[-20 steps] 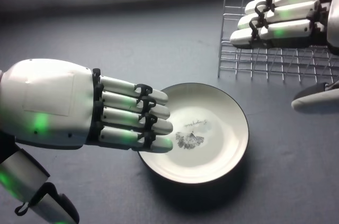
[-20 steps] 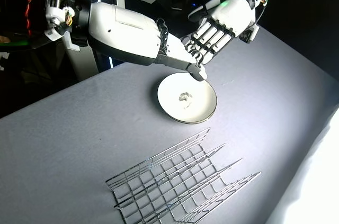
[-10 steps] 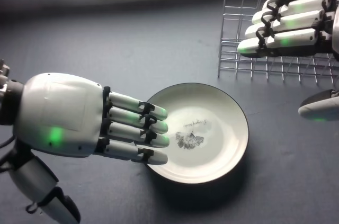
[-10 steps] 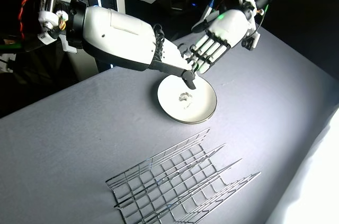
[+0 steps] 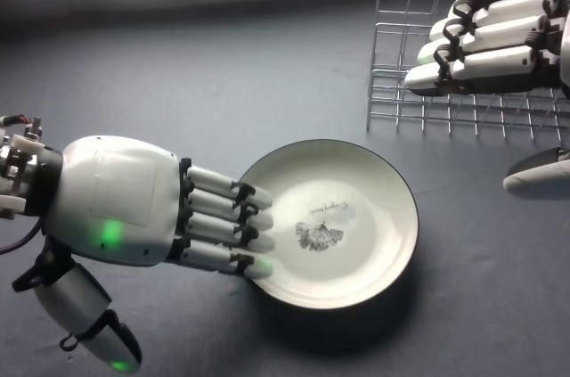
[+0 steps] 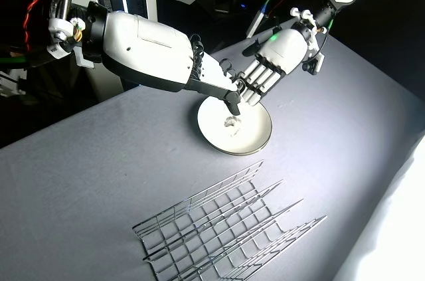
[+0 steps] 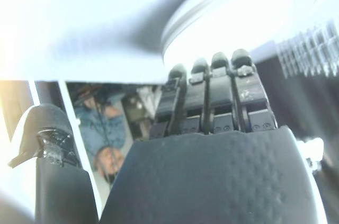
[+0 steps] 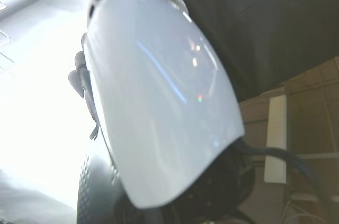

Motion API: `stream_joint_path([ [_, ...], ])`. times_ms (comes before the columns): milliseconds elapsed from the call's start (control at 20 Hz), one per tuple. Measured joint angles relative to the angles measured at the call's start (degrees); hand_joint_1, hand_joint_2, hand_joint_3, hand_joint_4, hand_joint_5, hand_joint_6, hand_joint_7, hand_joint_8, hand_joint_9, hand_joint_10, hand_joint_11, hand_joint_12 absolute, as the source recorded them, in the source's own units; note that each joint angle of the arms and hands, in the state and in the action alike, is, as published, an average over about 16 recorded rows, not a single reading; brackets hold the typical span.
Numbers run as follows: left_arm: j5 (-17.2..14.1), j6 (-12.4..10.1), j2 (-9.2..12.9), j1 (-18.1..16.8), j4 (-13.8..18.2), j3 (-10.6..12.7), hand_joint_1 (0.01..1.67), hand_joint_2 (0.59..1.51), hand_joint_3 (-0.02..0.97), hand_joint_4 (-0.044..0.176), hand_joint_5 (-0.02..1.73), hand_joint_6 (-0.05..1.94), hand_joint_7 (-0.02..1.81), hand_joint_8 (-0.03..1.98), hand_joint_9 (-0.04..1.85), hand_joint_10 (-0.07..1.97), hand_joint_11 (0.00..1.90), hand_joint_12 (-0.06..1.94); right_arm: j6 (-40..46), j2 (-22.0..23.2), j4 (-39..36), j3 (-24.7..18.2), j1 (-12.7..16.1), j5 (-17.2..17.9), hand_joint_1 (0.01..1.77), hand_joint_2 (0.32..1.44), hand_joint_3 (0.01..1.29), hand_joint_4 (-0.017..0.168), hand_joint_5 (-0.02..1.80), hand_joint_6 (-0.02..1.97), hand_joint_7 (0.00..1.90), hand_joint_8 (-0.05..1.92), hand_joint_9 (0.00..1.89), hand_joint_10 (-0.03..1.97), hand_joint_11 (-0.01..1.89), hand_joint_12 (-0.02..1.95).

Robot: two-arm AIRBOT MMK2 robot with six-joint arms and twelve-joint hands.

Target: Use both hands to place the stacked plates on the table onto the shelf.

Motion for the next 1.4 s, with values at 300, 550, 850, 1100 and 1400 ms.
stream_joint_path([
  [300,1.6,-0.7,-2.0,0.9,1.0,2.2,0.02,1.043,0.021,-0.002,0.00,0.00,0.01,0.00,0.01,-0.01,0.01,0.00,0.0,0.0,0.0,0.0,-0.1,-0.2,0.12,1.24,0.01,0.002,0.27,0.01,0.30,0.00,0.29,0.01,0.02,0.73],
  [550,2.3,-1.9,-3.4,1.1,2.5,3.9,0.02,1.039,0.021,-0.006,-0.01,0.00,0.01,0.00,0.02,-0.01,0.01,0.00,0.0,0.0,-0.1,0.1,-0.2,-0.1,0.12,1.24,0.01,0.003,0.27,0.01,0.31,0.00,0.30,0.01,0.02,0.74],
  [850,2.8,-3.3,-4.8,1.3,4.3,5.6,0.02,1.034,0.021,-0.009,-0.01,0.00,0.01,-0.01,0.02,-0.01,0.01,0.00,-0.1,0.0,-0.9,0.3,-0.3,0.2,0.12,1.24,0.01,0.003,0.28,0.01,0.31,0.00,0.29,0.01,0.02,0.74],
  [1100,3.1,-4.2,-5.5,1.8,4.7,6.2,0.02,1.034,0.020,-0.009,-0.01,0.00,0.00,-0.01,0.02,-0.01,0.01,0.00,-0.1,0.1,-1.5,0.6,-0.4,0.7,0.12,1.24,0.01,0.002,0.28,0.01,0.30,0.00,0.28,0.01,0.02,0.72],
  [1400,3.5,-4.3,-6.6,2.4,4.1,5.9,0.02,1.034,0.020,-0.009,-0.01,-0.02,-0.01,-0.02,0.01,-0.01,0.01,0.00,-0.2,0.1,-2.4,0.8,-0.5,1.4,0.15,1.24,0.01,0.002,0.28,0.01,0.30,0.00,0.27,0.01,0.02,0.71],
])
